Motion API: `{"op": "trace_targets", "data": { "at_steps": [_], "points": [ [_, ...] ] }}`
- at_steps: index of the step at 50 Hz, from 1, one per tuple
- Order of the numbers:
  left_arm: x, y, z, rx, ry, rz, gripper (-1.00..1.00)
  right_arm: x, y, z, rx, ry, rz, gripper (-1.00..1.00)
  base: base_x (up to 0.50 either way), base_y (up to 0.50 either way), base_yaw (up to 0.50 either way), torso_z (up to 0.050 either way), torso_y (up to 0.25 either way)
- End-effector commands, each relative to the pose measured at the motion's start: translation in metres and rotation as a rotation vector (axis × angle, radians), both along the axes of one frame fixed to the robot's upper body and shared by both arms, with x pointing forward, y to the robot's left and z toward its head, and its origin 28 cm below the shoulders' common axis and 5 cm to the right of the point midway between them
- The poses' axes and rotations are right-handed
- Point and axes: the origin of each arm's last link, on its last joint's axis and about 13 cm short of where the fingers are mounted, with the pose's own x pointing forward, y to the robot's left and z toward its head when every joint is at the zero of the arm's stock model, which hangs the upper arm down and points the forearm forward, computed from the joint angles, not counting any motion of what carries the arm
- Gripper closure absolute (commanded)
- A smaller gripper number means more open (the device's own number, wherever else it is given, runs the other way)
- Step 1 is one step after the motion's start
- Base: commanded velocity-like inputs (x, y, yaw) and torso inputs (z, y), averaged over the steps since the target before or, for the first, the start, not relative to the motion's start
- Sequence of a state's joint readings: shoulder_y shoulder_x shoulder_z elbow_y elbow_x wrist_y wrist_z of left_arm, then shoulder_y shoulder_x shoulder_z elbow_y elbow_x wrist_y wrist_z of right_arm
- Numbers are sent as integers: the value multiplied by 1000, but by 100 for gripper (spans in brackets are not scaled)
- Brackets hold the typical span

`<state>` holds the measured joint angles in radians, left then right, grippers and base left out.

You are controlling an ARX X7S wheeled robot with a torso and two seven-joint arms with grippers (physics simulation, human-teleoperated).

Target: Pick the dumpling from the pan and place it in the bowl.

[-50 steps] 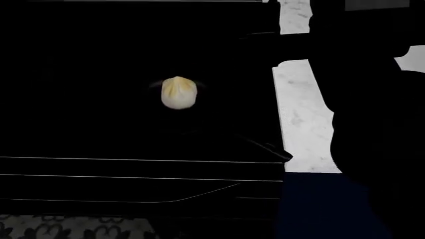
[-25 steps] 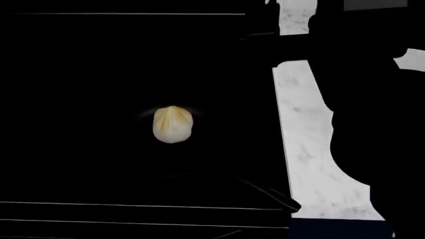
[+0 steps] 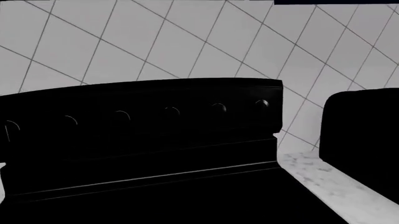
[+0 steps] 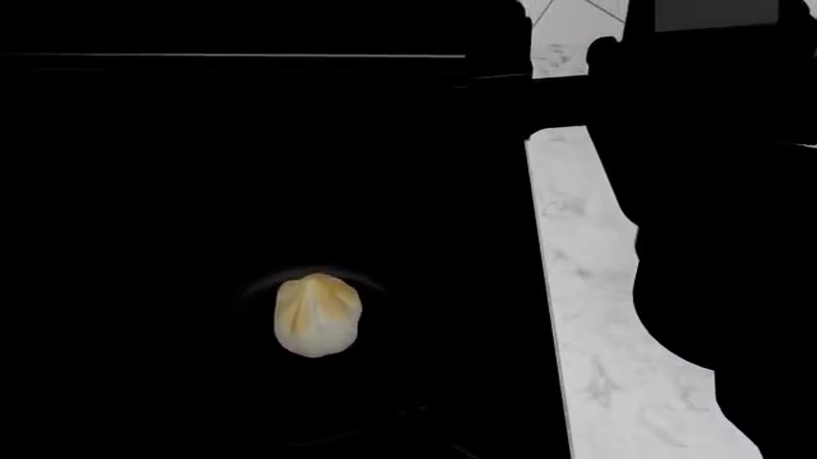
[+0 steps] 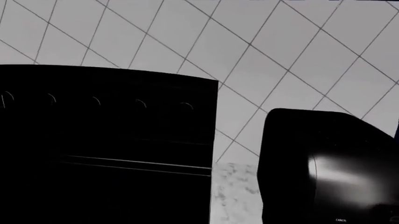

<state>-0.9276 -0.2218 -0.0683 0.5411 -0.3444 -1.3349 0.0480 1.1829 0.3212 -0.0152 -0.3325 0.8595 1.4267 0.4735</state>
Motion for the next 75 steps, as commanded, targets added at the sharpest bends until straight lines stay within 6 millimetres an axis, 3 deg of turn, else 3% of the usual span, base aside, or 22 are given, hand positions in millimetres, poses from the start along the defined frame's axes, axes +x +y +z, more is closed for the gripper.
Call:
{"op": "trace_targets", "data": {
  "at_steps": [1, 20, 47, 62, 75],
  "points": [
    [-1, -1, 0, 5, 0, -1, -100, -2, -2, -1, 1, -1, 0, -100, 270, 0, 0, 0, 0],
    [0, 2, -4, -9, 4, 4, -100, -2, -1, -2, -4, 5, 3, -100, 263, 0, 0, 0, 1],
    [-1, 4, -8, -31, -30, -9, -100, -5, 1, -6, -9, 12, 22, -100, 2, 0, 0, 0, 0],
    [-1, 7, -12, -30, -25, 18, -100, -36, 38, -7, -89, 77, 289, -100, 0, 0, 0, 0, 0],
    [0, 9, -13, -36, -23, 32, -100, -35, 57, -21, -136, 212, 407, -100, 0, 0, 0, 0, 0]
  ]
}}
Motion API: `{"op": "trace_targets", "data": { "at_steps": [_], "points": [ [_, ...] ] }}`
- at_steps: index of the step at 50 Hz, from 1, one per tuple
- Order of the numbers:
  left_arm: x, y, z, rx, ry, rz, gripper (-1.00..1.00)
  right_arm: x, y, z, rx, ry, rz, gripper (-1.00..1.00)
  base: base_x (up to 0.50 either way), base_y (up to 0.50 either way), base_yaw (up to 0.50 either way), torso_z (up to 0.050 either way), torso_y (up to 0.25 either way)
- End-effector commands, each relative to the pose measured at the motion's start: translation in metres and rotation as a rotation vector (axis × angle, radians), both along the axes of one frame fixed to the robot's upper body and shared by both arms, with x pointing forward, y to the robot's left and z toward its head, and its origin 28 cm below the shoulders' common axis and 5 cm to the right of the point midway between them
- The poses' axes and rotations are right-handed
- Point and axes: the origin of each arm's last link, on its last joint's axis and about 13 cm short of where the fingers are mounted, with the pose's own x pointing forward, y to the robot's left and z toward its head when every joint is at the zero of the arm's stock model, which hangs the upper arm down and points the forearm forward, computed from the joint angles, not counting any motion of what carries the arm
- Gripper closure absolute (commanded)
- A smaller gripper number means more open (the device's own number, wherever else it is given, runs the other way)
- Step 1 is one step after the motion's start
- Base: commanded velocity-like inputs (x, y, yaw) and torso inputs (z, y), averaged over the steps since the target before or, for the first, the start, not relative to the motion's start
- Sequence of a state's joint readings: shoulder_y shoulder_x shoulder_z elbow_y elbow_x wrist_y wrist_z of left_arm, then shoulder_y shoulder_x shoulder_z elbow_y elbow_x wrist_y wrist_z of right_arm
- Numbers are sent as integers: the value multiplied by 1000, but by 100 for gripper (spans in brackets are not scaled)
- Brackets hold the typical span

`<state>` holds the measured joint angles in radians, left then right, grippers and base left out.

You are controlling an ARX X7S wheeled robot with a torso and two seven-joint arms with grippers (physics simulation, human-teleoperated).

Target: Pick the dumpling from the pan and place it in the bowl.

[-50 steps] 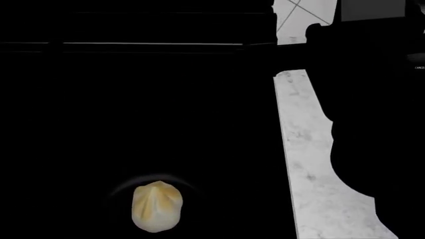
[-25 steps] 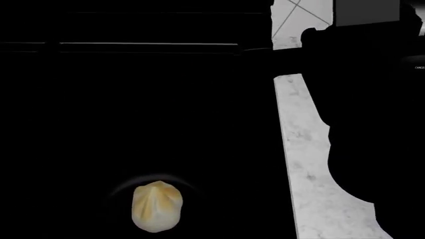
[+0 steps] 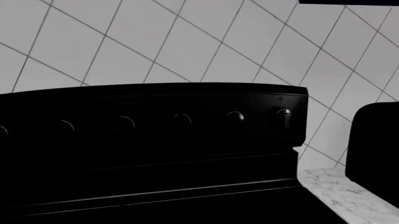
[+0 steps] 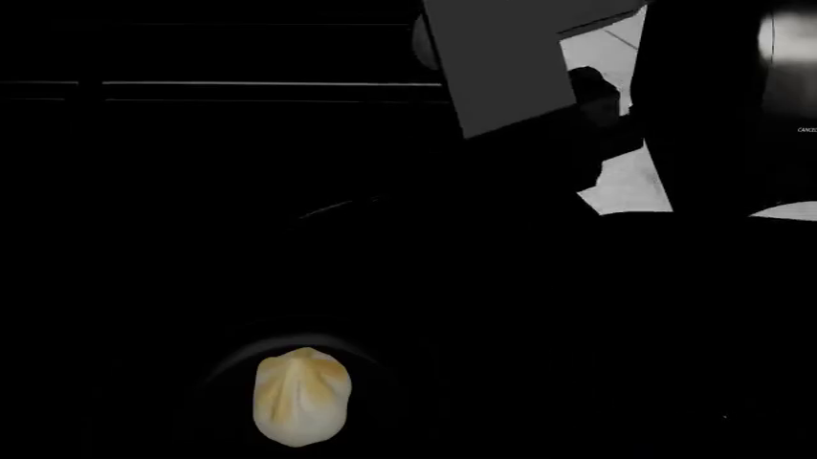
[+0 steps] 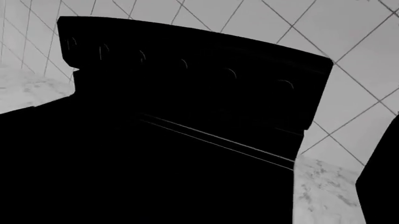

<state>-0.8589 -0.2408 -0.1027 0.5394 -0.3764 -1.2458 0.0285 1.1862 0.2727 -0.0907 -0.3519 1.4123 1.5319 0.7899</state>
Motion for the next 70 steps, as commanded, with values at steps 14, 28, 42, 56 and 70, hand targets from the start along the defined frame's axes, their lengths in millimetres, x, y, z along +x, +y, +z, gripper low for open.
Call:
{"op": "trace_targets", "data": {
  "at_steps": [14, 28, 42, 56, 70],
  "points": [
    [-2, 7, 0, -7, -2, 28, -100, -8, 28, -30, -84, 177, 213, -100, 0, 0, 0, 0, 0],
    [-10, 26, -7, -25, -3, 132, -100, -4, 27, -41, -85, 227, 227, -100, 0, 0, 0, 0, 0],
    [-39, 67, -15, -69, -18, 335, -100, -5, 26, -46, -86, 248, 239, -100, 0, 0, 0, 0, 0],
    [-48, 75, -19, -83, -20, 378, -100, -6, 27, -50, -101, 279, 252, -100, 0, 0, 0, 0, 0],
    [-43, 75, -22, -90, -14, 370, -100, -8, 29, -56, -126, 310, 270, -100, 0, 0, 0, 0, 0]
  ]
}}
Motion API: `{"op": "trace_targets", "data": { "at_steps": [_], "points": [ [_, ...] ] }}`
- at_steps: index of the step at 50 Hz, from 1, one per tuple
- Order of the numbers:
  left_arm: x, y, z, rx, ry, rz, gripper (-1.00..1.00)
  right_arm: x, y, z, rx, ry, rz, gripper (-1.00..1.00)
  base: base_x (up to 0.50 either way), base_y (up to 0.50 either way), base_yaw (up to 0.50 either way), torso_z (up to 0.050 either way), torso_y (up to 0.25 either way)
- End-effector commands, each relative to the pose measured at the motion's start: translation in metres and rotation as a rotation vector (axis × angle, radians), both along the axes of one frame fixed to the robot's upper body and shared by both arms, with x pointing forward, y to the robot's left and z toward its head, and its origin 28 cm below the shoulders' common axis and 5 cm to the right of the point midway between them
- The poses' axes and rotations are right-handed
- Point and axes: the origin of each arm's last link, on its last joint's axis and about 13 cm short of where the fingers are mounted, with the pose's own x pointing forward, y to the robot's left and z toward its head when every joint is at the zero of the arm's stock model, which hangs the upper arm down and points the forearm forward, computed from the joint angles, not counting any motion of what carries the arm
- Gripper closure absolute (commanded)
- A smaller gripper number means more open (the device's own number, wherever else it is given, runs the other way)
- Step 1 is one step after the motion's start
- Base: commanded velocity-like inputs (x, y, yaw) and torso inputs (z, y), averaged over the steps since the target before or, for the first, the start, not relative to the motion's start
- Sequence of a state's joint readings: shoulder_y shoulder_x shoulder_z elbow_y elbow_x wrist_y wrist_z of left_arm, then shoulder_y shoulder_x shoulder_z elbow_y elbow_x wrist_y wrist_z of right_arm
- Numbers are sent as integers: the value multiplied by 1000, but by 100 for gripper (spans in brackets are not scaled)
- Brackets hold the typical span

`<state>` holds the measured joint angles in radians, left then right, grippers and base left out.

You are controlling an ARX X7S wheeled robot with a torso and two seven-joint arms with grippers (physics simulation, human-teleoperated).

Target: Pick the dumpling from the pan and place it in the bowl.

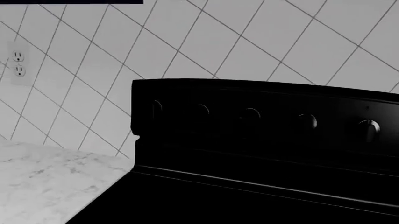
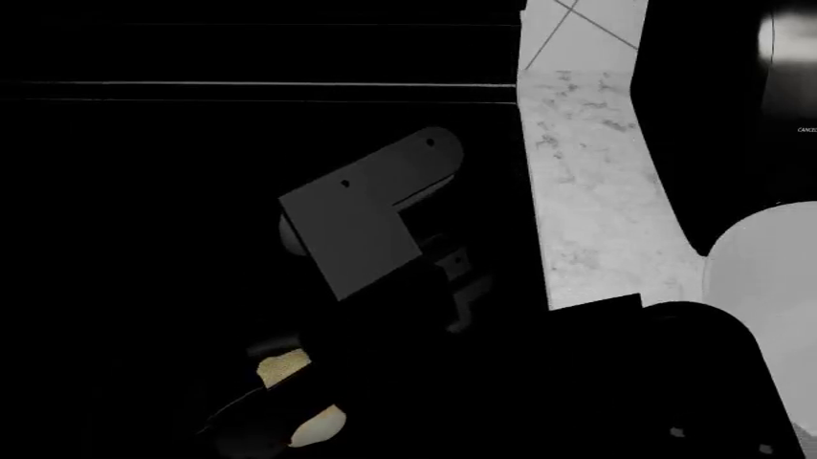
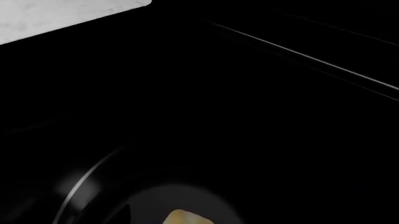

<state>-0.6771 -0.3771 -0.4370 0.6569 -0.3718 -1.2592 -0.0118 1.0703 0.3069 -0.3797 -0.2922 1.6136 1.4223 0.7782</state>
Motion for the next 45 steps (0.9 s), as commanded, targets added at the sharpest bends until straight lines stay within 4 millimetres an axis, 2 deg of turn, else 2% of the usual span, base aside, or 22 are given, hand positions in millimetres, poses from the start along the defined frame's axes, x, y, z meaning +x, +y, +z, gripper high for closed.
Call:
{"op": "trace_targets", "data": {
  "at_steps": [1, 45],
  "points": [
    [0, 2, -2, -8, 0, 6, -100, -1, 1, -4, -14, 22, 12, -100, 0, 0, 0, 0, 0],
    [4, 2, -11, -17, 17, -1, -100, 5, 2, -25, -55, 83, 8, -100, 0, 0, 0, 0, 0]
  ]
}}
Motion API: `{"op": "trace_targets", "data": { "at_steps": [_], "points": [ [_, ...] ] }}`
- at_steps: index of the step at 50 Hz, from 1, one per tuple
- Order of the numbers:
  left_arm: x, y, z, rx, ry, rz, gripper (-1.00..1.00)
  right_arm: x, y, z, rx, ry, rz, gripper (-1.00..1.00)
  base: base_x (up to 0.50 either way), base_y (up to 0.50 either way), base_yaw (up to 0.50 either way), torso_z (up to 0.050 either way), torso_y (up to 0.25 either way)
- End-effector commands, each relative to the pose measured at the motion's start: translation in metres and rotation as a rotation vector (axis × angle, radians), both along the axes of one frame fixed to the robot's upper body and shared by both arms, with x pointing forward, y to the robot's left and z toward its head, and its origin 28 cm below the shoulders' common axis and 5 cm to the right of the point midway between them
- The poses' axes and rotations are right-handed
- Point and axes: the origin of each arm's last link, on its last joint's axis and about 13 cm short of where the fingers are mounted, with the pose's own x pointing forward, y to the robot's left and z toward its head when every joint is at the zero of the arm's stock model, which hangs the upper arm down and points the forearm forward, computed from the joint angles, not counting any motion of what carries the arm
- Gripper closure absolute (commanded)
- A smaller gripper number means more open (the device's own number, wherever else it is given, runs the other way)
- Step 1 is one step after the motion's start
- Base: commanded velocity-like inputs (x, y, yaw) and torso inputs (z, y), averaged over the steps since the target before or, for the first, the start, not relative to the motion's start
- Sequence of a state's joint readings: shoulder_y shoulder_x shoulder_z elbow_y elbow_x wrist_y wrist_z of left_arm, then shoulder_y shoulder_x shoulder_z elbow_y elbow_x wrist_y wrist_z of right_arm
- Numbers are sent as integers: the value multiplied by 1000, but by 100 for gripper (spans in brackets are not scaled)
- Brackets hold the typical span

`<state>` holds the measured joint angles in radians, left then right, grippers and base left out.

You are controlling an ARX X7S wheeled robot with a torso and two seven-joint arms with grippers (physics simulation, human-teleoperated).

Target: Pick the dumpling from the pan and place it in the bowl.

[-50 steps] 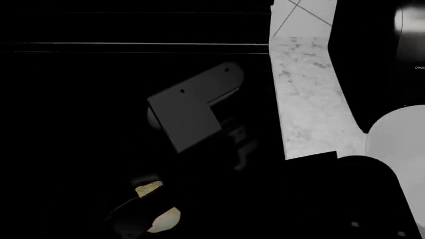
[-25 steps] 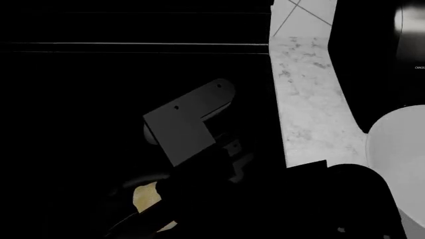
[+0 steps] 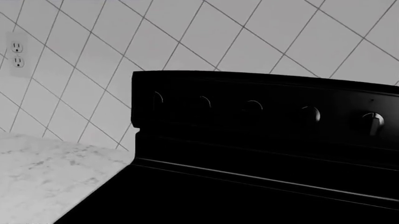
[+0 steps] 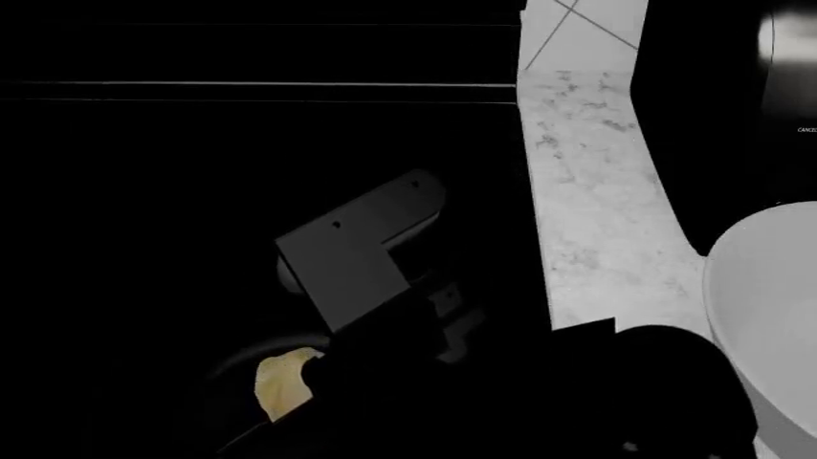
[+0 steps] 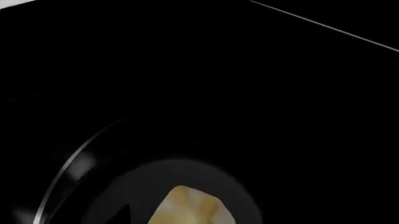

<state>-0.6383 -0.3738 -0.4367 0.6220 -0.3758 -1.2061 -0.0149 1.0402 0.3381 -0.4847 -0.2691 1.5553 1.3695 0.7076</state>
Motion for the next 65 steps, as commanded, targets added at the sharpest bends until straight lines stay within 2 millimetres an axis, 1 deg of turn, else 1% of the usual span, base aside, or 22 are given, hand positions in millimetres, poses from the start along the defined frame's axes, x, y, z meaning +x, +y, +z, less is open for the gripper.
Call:
{"op": "trace_targets", "data": {
  "at_steps": [1, 23, 39, 65],
  "points": [
    [2, 0, -1, -5, 2, -2, -100, 1, -1, -5, -3, 22, -7, -100, 0, 0, 0, 0, 0],
    [6, -1, -6, -3, 15, -9, -100, 4, -3, -13, -6, 51, -19, -100, 0, 0, 0, 0, 0],
    [7, 0, -11, -11, 20, -9, -100, 5, -1, -16, -12, 60, -13, -100, 0, 0, 0, 0, 0],
    [7, 3, -14, -16, 20, -8, -100, 6, 2, -22, -20, 79, 2, -100, 0, 0, 0, 0, 0]
  ]
}}
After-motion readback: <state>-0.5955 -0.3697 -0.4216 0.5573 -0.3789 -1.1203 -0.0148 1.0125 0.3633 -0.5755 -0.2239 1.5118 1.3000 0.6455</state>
